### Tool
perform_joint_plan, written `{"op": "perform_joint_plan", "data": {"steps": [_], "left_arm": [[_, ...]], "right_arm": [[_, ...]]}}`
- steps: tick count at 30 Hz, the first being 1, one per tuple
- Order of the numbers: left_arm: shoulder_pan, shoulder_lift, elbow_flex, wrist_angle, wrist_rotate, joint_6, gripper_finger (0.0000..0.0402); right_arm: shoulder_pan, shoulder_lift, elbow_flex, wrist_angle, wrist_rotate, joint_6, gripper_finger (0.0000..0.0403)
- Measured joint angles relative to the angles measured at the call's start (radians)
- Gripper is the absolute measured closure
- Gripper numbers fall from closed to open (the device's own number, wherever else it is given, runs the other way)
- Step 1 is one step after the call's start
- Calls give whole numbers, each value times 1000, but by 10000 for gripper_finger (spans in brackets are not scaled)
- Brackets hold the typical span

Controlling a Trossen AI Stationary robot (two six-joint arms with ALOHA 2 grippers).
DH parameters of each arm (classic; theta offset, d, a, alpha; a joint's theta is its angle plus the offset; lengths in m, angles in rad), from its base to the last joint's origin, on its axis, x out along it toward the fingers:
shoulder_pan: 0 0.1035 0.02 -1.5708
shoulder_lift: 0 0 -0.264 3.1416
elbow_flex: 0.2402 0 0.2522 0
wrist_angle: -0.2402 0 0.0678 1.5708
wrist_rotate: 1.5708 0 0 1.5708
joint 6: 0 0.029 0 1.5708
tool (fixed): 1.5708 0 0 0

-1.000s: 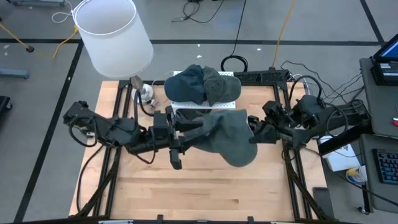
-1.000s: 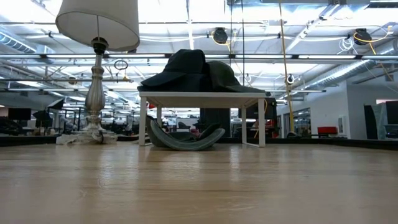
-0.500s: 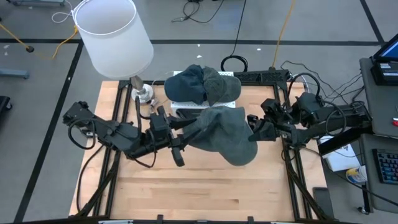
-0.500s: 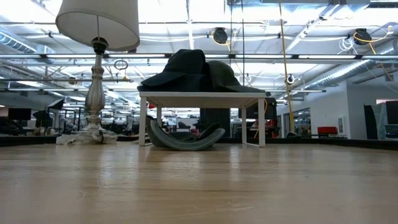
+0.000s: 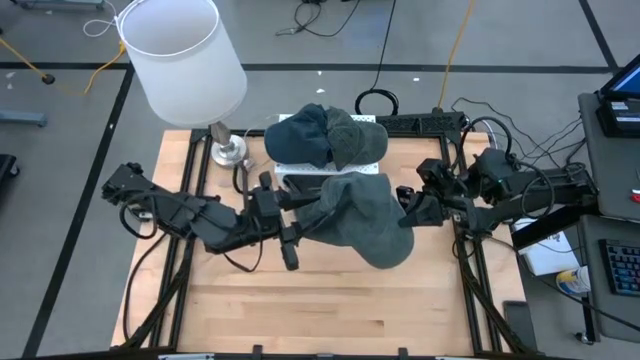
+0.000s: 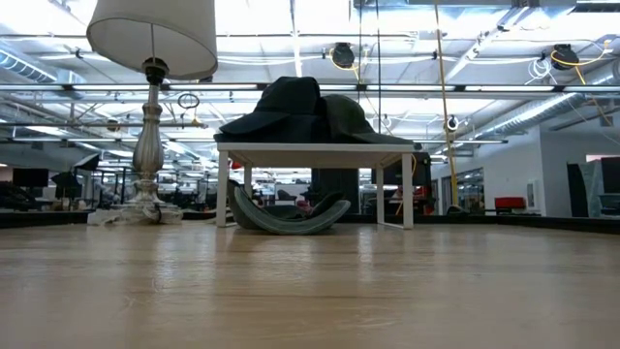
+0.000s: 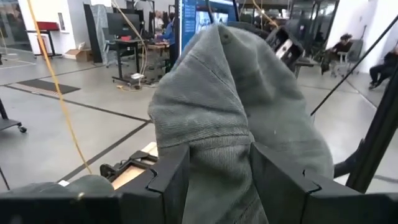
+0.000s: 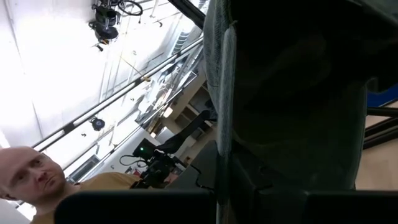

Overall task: Pick & Place hat
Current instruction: Stack the right black cap on the black cap on the shelf

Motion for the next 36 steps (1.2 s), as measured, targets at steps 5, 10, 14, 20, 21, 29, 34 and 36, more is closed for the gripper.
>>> {"op": "perform_joint_plan", "data": {"steps": [5,10,14,20,21,29,34,36], "left_arm": [[0,0,0,-40,3,11,229],[0,0,0,-89,4,8,205],[0,-1,0,-105,13,-8,151],[-7,-3,0,-91,-53,37,64],[-10,-3,0,-90,-90,45,56],[20,-3,0,-68,-111,54,62],[31,-3,0,-73,-81,27,95],[31,-3,0,-72,-70,22,112]], "right_arm": [[-22,0,0,0,-32,2,396],[-43,0,0,0,-52,1,396],[-56,0,0,0,-56,-1,396],[-71,4,0,-3,-50,-2,396],[-71,8,0,-3,-50,-2,396],[-71,44,0,-3,-85,2,396],[-71,50,0,1,-101,2,396],[-71,48,0,1,-102,2,396]]}}
